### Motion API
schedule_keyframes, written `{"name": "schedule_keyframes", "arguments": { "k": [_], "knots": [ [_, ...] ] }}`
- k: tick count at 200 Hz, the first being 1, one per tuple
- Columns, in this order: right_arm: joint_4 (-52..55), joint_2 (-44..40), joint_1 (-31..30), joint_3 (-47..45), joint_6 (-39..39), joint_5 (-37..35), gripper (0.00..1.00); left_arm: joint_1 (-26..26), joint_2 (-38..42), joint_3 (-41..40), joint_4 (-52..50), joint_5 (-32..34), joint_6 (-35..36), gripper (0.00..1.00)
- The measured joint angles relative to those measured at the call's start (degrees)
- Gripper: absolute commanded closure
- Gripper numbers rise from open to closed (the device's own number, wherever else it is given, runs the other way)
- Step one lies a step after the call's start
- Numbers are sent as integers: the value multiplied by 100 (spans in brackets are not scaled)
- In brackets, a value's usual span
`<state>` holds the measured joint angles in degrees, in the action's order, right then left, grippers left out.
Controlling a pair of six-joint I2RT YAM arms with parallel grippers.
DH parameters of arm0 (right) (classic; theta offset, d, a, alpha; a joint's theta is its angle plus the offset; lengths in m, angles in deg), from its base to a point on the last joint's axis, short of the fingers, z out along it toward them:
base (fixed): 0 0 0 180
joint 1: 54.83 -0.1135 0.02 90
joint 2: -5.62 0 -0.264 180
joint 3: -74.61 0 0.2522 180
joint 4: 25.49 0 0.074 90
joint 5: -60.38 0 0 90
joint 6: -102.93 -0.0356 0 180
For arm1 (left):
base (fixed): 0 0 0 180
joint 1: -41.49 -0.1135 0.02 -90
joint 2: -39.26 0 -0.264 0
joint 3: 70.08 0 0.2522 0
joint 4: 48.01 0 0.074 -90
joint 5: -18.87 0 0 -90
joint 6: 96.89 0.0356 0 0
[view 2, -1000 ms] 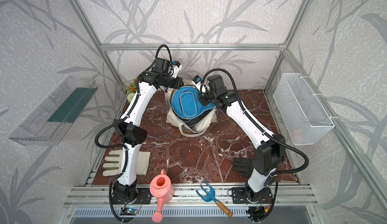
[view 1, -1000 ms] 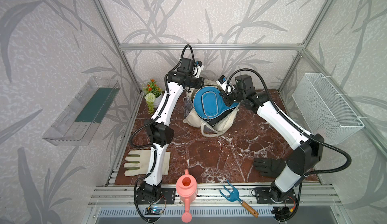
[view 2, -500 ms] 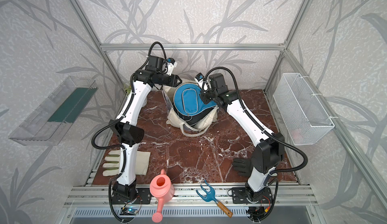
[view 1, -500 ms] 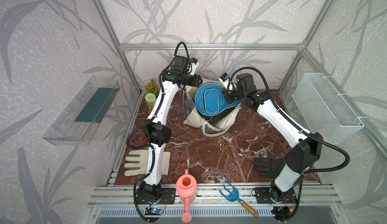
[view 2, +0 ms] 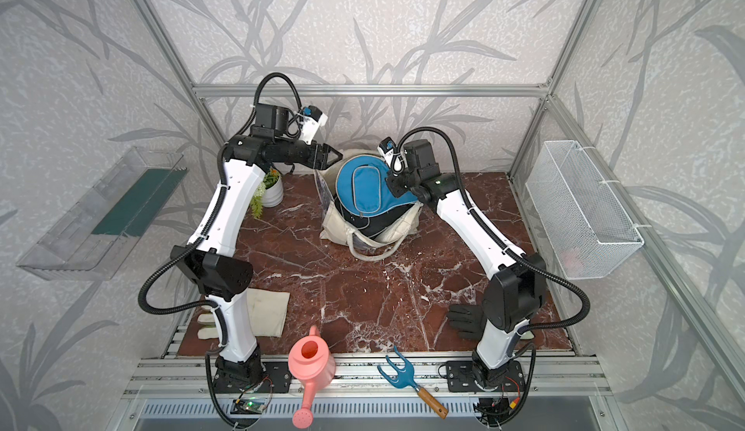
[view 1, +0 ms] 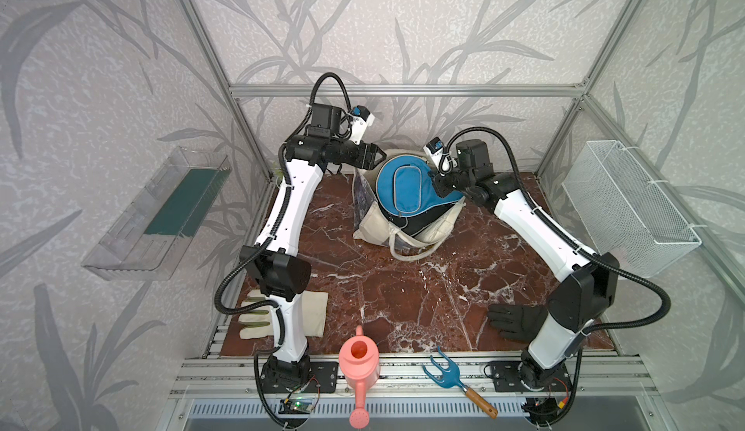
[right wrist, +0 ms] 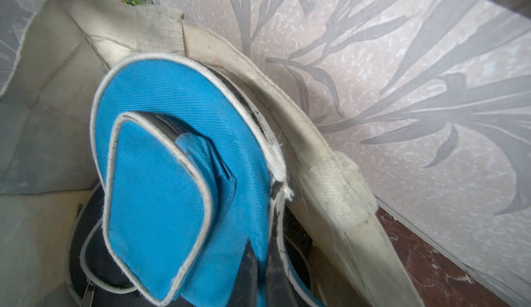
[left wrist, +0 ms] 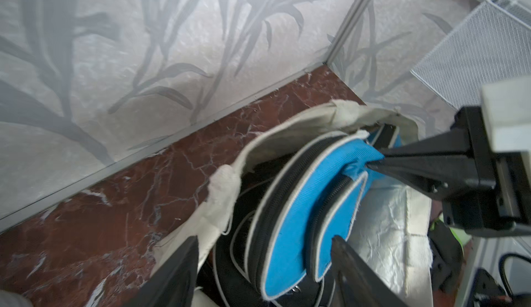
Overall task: Remove the ping pong set from the canvas bag
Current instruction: Pick up the ping pong set from the canvas bag.
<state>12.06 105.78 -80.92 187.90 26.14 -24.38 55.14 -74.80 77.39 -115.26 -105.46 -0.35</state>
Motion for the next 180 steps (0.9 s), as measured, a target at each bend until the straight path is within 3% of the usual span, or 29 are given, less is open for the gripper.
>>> {"name": "schedule_keyframes", "arguments": {
  "k": [33,55,68,91,101,163,180],
  "knots": [
    [-13,2,2,2,-4,129,100,295,-109,-319,-52,-2,299,28],
    [-31,2,28,-26,9,278,100,367,-144,-315,-44,142,402,35],
    [-90,2,42,-59,26,361,100,369,-146,-315,-46,131,439,50],
    [-122,0,55,-79,50,439,100,291,-155,-315,-42,101,560,90],
    [-118,0,72,-79,55,496,100,240,-155,-315,-50,70,588,100],
    [-26,-11,149,-79,164,778,100,216,-155,-339,-118,-66,883,100],
    [114,-13,184,-13,175,911,65,216,-114,-439,-57,-57,942,100]
  ]
}}
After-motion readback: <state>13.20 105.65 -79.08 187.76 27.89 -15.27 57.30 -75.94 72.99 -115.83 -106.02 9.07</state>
